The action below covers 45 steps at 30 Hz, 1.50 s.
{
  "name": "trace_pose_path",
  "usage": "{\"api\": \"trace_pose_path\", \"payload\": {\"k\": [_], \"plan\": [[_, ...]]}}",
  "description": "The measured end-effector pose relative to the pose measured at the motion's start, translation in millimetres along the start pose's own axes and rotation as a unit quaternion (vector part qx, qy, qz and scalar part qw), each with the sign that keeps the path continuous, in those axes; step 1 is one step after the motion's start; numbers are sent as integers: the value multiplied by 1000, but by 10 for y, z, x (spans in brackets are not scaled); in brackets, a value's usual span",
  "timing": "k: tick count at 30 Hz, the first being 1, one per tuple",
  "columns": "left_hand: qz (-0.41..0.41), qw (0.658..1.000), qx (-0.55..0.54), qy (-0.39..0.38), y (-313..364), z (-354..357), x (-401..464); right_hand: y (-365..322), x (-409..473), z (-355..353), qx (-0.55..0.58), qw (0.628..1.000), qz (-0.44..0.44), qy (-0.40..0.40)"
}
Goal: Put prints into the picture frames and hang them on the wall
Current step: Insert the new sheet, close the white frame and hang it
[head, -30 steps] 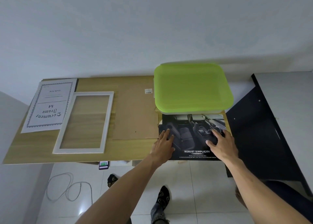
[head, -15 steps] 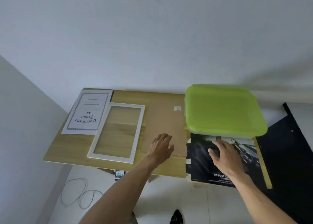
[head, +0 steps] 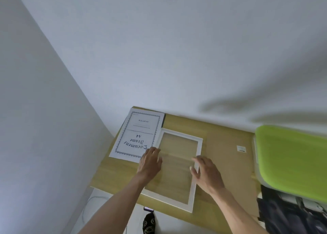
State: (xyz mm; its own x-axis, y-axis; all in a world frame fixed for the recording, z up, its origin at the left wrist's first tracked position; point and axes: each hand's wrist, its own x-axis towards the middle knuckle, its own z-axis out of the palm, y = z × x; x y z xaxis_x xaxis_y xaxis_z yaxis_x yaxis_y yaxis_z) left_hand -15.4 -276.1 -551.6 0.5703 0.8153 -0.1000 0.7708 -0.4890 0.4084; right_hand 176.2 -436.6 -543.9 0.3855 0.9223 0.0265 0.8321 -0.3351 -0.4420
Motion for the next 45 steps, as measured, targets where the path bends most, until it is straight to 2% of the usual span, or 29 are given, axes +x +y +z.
{"api": "trace_pose_path", "payload": {"k": [4,10,13,17,19,22,27,30,34,39,43,45], "plan": [[-44,999,15,-27,-730,-194,149,-626,416,357,-2,998,-41,-50],[8,989,77,-126,-1460,-283,235,-1363,857,886,-53,984,-102,-139],[14,989,66,-129,-1626,-300,234,-1561,958,1057,-100,972,-113,-181],[32,993,58,-96,-1775,-343,235,-1615,975,1230,-143,961,-90,-219],[38,996,29,-69,-1809,-380,237,-1611,953,1282,-148,964,-104,-195],[58,998,3,-24,-1851,-406,256,-1602,949,1293,-138,975,-132,-113],[66,998,-12,-14,-1839,-642,286,-1676,1055,1080,-97,978,-185,-10],[91,995,-22,13,-1767,-888,280,-1731,1137,861,-56,981,-184,27],[131,988,-12,78,-1699,-1174,285,-1760,1275,486,37,991,-125,20],[135,955,-65,255,-1393,-1512,293,-1866,1299,-46,197,977,-81,33],[116,960,-66,245,-1083,-1820,300,-1844,1175,-356,226,972,-62,26],[133,959,-56,243,-942,-1978,289,-1828,1081,-497,262,962,-41,71]]}}
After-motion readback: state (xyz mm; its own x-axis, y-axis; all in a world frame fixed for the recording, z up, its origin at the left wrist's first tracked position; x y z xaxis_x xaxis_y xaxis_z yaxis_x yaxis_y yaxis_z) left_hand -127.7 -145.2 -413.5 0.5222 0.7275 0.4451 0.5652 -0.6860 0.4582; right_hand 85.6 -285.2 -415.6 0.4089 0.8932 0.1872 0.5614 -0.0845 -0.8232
